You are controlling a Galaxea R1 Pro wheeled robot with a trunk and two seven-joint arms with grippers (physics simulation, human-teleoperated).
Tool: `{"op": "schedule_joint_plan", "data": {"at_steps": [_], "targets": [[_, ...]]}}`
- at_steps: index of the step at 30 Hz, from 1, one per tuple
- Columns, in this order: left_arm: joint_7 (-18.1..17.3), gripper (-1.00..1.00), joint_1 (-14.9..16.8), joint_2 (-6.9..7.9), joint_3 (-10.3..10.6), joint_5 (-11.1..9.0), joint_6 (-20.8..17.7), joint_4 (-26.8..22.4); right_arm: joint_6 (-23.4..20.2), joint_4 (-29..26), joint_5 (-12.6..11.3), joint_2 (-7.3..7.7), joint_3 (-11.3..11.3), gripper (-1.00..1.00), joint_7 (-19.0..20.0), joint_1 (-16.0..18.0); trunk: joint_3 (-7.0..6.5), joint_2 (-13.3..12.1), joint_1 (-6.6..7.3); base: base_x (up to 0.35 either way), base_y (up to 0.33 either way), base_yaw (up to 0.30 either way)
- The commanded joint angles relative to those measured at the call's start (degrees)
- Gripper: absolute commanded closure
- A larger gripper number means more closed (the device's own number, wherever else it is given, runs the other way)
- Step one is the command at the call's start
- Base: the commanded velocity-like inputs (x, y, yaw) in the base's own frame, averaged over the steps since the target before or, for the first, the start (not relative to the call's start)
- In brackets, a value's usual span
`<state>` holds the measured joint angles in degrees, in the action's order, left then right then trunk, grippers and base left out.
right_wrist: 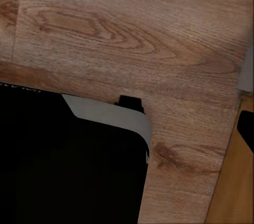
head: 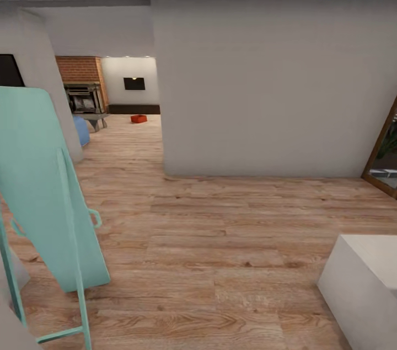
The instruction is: Move the two storage containers from the living room to the garage. In the garage, place one container on the floor and stack the other container on top of it (either order is fine).
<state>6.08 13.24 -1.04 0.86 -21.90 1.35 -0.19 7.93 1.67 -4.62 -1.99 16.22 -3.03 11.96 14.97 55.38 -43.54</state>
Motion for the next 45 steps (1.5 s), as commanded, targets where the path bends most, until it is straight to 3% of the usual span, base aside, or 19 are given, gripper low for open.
{"op": "schedule_joint_plan", "data": {"at_steps": [1,45], "targets": [[0.16,-1.0,0.04,0.0,0.11,-0.3,0.12,0.01,0.33,0.18,-0.48,-0.03,0.48,-1.0,-0.13,0.08,0.07,0.04,-0.04,0.325,0.0,0.0],[0.16,-1.0,0.04,0.07,0.11,-0.28,0.05,0.01,0.33,0.18,-0.48,-0.03,0.48,-1.0,-0.13,0.08,0.07,0.04,-0.04,0.325,0.0,0.0]]}}
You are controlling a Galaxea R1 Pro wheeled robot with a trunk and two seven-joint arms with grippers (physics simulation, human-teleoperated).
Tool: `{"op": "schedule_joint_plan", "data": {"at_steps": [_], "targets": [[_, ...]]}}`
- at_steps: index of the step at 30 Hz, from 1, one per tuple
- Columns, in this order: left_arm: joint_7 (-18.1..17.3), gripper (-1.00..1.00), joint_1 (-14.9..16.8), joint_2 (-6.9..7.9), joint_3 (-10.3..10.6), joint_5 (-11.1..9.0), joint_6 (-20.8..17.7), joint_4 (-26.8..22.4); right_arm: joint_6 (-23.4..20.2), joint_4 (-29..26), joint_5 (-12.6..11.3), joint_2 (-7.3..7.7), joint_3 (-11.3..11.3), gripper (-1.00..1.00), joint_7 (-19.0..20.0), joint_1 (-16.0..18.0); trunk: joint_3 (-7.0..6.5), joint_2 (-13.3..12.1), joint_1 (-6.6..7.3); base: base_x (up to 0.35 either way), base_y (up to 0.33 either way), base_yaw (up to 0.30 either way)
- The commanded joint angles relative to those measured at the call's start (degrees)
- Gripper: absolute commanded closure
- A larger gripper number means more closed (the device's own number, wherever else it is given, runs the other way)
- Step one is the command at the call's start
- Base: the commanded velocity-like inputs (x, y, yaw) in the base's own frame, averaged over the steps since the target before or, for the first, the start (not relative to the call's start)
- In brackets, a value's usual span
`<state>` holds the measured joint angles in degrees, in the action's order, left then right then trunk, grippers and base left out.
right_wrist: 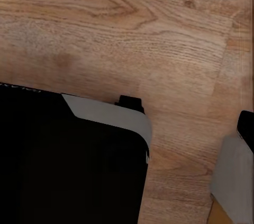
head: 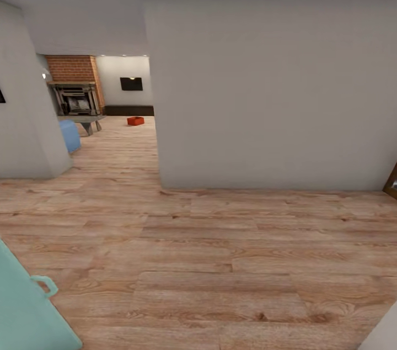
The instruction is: Move the two storage containers from the living room to the garage. In the garage, place one container on the floor and stack the other container on top of it (either order is fine).
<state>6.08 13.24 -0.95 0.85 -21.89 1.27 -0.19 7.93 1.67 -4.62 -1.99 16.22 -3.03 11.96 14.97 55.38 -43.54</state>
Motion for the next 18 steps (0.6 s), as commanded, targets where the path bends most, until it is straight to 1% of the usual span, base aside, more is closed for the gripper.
{"op": "schedule_joint_plan", "data": {"at_steps": [1,18], "targets": [[0.16,-1.0,0.04,-0.02,0.11,-0.28,0.13,0.01,0.33,0.18,-0.48,-0.03,0.48,-1.0,-0.13,0.08,0.07,0.04,-0.04,0.325,0.0,0.0],[0.16,-1.0,0.04,-0.03,0.11,-0.28,0.13,0.01,0.33,0.18,-0.48,-0.04,0.48,-1.0,-0.13,0.08,0.07,0.04,-0.04,0.325,0.0,0.0]]}}
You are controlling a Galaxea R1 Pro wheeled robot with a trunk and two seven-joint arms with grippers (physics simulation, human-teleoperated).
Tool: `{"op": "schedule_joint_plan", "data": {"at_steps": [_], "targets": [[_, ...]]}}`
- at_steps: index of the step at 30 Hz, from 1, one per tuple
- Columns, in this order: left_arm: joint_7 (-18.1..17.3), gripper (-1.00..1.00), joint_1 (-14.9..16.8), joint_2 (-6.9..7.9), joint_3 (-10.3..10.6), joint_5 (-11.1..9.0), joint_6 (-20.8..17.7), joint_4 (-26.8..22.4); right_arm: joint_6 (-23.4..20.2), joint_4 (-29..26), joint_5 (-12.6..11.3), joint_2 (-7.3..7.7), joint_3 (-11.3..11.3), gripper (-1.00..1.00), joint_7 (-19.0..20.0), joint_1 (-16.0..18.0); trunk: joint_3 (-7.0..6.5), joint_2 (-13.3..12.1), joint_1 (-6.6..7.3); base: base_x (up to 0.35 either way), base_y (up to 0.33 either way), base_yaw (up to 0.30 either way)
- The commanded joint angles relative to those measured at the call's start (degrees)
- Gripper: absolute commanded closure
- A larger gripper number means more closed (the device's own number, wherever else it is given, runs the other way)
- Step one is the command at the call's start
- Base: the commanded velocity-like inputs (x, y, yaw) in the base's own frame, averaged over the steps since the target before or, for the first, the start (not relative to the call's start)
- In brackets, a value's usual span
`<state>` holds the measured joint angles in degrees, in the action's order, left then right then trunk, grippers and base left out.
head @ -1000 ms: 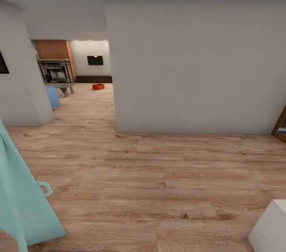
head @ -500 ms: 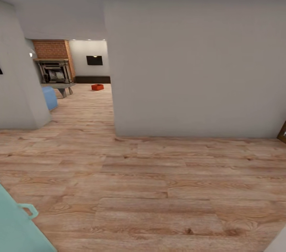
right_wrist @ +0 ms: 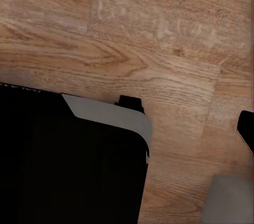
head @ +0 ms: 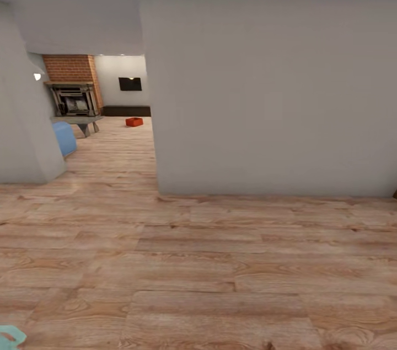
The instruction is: Move the two storage containers from the living room to the garage. In the garage, place one container on the floor and stack the other container on top of it (either order is fine).
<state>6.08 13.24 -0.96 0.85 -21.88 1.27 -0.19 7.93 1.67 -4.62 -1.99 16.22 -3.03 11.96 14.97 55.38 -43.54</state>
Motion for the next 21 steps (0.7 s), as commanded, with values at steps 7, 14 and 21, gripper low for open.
{"op": "schedule_joint_plan", "data": {"at_steps": [7,14,21], "targets": [[0.16,-1.0,0.04,-0.01,0.1,-0.29,0.13,0.01,0.33,0.18,-0.48,-0.03,0.48,-1.0,-0.13,0.08,0.07,0.04,-0.04,0.325,0.0,0.0],[0.16,-1.0,0.04,-0.05,0.11,-0.27,0.13,0.01,0.33,0.18,-0.48,-0.04,0.48,-1.0,-0.13,0.09,0.07,0.04,-0.04,0.325,0.0,0.0],[0.16,-1.0,0.04,-0.09,0.11,-0.3,0.18,0.01,0.33,0.18,-0.48,-0.03,0.48,-1.0,-0.13,0.08,0.07,0.04,-0.04,0.325,0.0,0.0]]}}
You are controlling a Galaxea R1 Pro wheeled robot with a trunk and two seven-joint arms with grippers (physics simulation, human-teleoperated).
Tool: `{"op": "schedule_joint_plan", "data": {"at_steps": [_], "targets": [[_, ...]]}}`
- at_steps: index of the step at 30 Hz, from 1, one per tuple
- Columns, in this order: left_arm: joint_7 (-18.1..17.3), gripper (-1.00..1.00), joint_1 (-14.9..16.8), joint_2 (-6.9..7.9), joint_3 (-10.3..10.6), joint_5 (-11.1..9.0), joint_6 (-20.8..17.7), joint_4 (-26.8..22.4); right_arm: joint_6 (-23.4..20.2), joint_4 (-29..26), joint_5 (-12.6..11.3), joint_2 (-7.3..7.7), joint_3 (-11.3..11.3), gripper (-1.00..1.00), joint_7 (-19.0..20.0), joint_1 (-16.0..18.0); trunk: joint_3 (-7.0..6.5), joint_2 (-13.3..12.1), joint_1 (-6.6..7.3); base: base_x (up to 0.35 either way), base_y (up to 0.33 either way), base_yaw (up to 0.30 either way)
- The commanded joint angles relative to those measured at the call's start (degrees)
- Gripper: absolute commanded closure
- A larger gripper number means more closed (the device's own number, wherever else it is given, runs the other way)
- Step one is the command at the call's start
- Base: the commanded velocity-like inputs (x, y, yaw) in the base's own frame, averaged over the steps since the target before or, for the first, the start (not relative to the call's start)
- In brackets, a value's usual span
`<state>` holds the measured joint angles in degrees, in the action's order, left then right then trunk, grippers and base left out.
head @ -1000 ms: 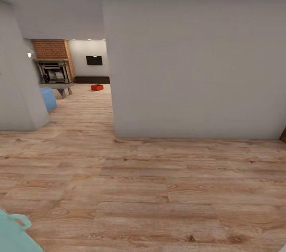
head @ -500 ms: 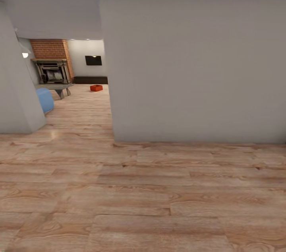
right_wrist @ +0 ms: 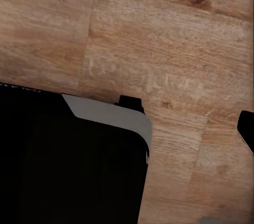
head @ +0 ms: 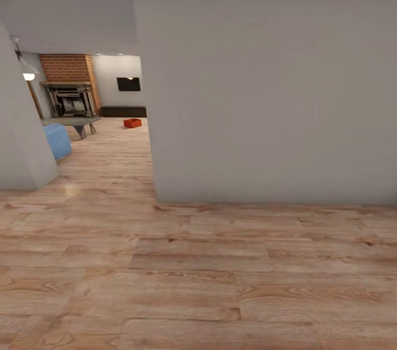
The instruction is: Move the two storage containers from the living room to the garage. In the garage, place one container on the floor and stack the other container on top of it (either order is fine).
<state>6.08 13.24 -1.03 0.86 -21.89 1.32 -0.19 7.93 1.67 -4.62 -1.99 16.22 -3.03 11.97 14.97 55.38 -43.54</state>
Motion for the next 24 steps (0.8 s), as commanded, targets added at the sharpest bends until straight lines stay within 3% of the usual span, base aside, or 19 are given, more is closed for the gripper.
{"op": "schedule_joint_plan", "data": {"at_steps": [1,16,24], "targets": [[0.16,-1.0,0.04,-0.02,0.09,-0.31,0.15,0.01,0.33,0.18,-0.48,-0.03,0.48,-1.0,-0.13,0.08,0.07,0.04,-0.04,0.325,0.0,0.0],[0.16,-1.0,0.04,-0.03,0.09,-0.43,0.2,0.01,0.33,0.18,-0.48,-0.03,0.48,-1.0,-0.13,0.08,0.07,0.04,-0.04,0.316,0.0,0.0],[0.16,-1.0,0.04,0.01,0.1,-0.43,0.26,-0.05,0.33,0.18,-0.57,-0.03,0.46,-1.0,-0.13,0.08,0.07,0.04,-0.04,0.058,0.0,0.0]]}}
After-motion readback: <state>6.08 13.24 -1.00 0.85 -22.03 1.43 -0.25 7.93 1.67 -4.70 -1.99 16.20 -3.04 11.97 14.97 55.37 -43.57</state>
